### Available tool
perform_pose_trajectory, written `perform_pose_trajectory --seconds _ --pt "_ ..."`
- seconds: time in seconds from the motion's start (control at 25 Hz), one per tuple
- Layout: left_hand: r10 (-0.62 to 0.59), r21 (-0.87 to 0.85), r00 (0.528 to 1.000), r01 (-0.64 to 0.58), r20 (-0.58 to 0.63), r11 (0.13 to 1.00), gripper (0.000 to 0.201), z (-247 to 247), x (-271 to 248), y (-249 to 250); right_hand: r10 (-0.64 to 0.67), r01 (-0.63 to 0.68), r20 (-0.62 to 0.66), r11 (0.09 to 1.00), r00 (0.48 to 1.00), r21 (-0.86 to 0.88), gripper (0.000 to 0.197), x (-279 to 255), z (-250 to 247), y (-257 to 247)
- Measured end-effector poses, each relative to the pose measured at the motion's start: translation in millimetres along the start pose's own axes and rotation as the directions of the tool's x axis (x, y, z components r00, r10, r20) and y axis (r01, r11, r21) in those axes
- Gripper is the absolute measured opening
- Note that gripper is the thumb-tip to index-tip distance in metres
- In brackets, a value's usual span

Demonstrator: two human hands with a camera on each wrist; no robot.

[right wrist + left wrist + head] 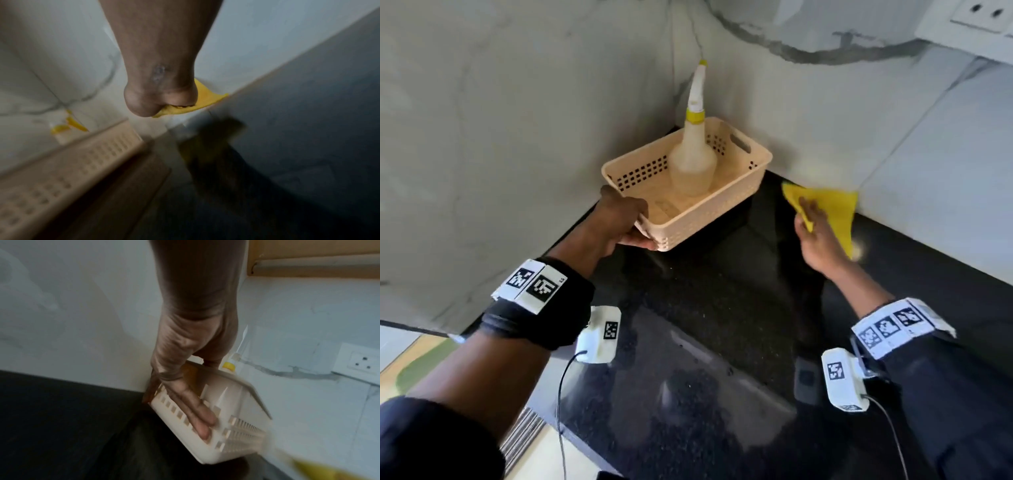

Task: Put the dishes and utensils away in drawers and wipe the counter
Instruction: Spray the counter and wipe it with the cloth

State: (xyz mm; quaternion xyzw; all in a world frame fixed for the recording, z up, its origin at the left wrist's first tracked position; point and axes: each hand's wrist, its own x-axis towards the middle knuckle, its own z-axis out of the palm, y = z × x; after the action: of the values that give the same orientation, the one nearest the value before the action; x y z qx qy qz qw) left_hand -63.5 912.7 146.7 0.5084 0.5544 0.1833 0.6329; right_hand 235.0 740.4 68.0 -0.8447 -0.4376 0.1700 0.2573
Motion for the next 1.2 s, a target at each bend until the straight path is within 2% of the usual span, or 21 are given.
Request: perform_pose_trajectory --seconds 0.04,0.12,0.2,0.28,0.36,0.48,0.56,0.64,0.76,0.84,0.88,0.92,0.96,1.0,1.04,1.08,1.12,1.2 --pt "-0.012 -0.013 1.000 0.013 0.008 1.000 0.053 -3.3 -1.5 6.6 0.075 -0.066 0.054 0.987 0.996 -0.148 0.055 6.8 19.1 1.2" --pt "-0.027 0.008 0.999 0.026 0.024 1.000 0.054 -12.9 -9.4 16.3 0.127 -0.105 0.041 0.934 0.991 -0.340 0.058 18.9 39.7 -13.3" --pt "-0.026 0.052 0.999 0.024 0.040 0.998 0.054 -24.5 -19.4 24.5 0.120 -0.098 0.041 0.933 0.992 -0.346 0.060 35.1 47.1 -39.1" --pt "-0.027 0.062 0.997 0.022 0.078 0.998 0.044 -35.3 -37.1 34.0 0.104 -0.063 0.095 0.931 0.990 -0.361 0.062 57.6 57.5 -65.8" --pt "-0.033 0.064 0.995 0.027 0.089 0.998 0.036 -47.5 -54.7 41.6 0.040 0.011 0.162 0.955 0.986 -0.297 0.067 71.8 69.4 -102.0" --pt "-0.049 0.063 0.997 0.045 0.067 0.997 0.032 -67.7 -77.9 49.0 -0.101 0.096 0.213 0.995 0.972 0.034 0.070 76.1 83.9 -145.9" --pt "-0.064 0.049 0.995 0.060 0.073 0.997 0.031 -78.2 -87.4 50.4 -0.153 0.170 0.338 0.985 0.929 -0.022 0.068 63.7 83.9 -167.9" --pt "-0.077 0.054 0.994 0.073 0.072 0.996 0.030 -85.6 -91.6 50.8 -0.173 0.237 0.473 0.968 0.864 -0.078 0.054 48.5 90.4 -182.0" --pt "-0.067 0.085 0.996 0.063 0.050 0.994 0.029 -79.4 -91.9 59.9 -0.372 0.417 0.451 0.909 0.811 -0.001 0.046 8.5 105.8 -187.9" --pt "-0.041 0.101 0.998 0.037 0.045 0.994 0.033 -70.7 -88.8 69.2 -0.499 0.534 0.523 0.840 0.691 0.096 0.048 -26.2 118.2 -172.0" --pt "-0.026 0.103 0.999 0.021 0.046 0.994 0.035 -66.5 -87.4 74.6 -0.504 0.463 0.563 0.856 0.655 0.229 0.047 -43.0 117.7 -160.6" --pt "-0.013 0.099 0.999 0.008 0.050 0.995 0.036 -63.0 -86.2 79.9 -0.435 0.235 0.586 0.891 0.683 0.388 0.045 -54.8 110.1 -147.4" --pt "0.000 0.092 0.998 -0.006 0.060 0.996 0.036 -59.7 -86.1 85.6 -0.304 -0.092 0.597 0.837 0.742 0.540 0.047 -60.9 92.9 -135.9" --pt "0.011 0.076 0.997 -0.016 0.070 0.997 0.034 -57.8 -86.4 90.5 -0.122 -0.366 0.586 0.674 0.801 0.641 0.057 -55.0 75.1 -119.9" --pt "0.016 0.056 0.997 -0.020 0.080 0.998 0.034 -57.0 -86.8 94.5 0.045 -0.481 0.536 0.508 0.843 0.714 0.070 -43.0 54.9 -103.3" --pt "0.016 0.039 0.996 -0.019 0.087 0.999 0.033 -57.0 -86.8 97.8 0.147 -0.458 0.439 0.418 0.887 0.785 0.074 -24.6 32.1 -83.8" --pt "0.012 0.029 0.996 -0.014 0.091 0.999 0.034 -57.4 -86.3 100.3 0.225 -0.364 0.297 0.374 0.928 0.853 0.064 -3.1 10.5 -68.5" --pt "-0.005 0.025 0.995 0.002 0.097 1.000 0.036 -58.0 -83.8 102.5 0.219 -0.146 0.078 0.316 0.973 0.937 0.047 44.2 -22.9 -63.3"
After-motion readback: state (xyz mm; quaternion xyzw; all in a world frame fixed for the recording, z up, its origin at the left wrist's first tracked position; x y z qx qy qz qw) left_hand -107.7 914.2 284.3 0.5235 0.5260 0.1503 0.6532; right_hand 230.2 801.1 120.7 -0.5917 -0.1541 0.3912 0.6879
